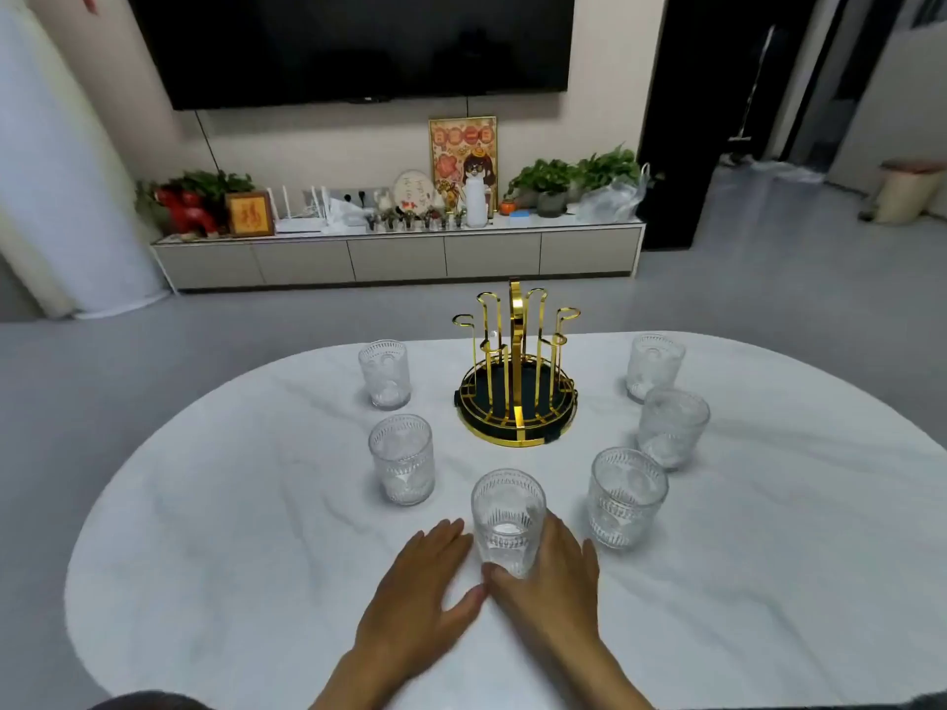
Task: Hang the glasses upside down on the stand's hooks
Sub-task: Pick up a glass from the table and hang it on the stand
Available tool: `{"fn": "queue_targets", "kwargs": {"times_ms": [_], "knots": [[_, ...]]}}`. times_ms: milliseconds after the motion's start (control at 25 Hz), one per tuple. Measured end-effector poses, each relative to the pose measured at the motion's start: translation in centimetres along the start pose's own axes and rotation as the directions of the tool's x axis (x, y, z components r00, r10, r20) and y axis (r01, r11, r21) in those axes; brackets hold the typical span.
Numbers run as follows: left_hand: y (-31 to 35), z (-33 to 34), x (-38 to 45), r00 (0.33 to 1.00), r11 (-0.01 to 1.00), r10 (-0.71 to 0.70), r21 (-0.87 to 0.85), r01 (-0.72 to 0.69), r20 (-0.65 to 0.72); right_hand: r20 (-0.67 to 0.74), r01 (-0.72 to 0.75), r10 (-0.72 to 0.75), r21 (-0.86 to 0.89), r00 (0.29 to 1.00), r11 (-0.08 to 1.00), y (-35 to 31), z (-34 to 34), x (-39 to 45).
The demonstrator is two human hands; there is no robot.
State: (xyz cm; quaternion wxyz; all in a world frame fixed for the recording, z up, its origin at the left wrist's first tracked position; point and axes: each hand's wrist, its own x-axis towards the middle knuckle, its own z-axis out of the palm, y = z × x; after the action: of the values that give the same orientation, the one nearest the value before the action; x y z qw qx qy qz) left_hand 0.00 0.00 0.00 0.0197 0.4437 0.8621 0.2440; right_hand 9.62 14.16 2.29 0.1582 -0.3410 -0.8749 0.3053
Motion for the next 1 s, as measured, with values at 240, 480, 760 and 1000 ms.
{"fn": "queue_targets", "kwargs": {"times_ms": [240,480,760,1000], "knots": [[1.4,-1.3,0.3,0.994,0.984,-0.075,-0.167,0.06,-0.08,-0.013,-0.058,0.076,0.518,0.997,0.853,-2.3,-2.8,-1.2],[6.5,-8.7,6.8,0.826,0.883,-0.164,-0.454,-0.121,-0.539,-0.258,0.23,-0.072,0.66,0.963,0.715,-5.1,-13.3,4.1],[9.0,-14.9,23.0,0.866,0.998,0.049,-0.012,-0.063,-0.497,-0.483,0.328,-0.102,0.412,0.87,0.85,-5.6,-20.3,14.9],[7.5,-13.9,29.8,0.973,0.978,0.183,0.125,-0.165,-0.142,-0.371,0.423,-0.403,-0.028,0.837,0.906,-5.4,-17.2,20.1]]}}
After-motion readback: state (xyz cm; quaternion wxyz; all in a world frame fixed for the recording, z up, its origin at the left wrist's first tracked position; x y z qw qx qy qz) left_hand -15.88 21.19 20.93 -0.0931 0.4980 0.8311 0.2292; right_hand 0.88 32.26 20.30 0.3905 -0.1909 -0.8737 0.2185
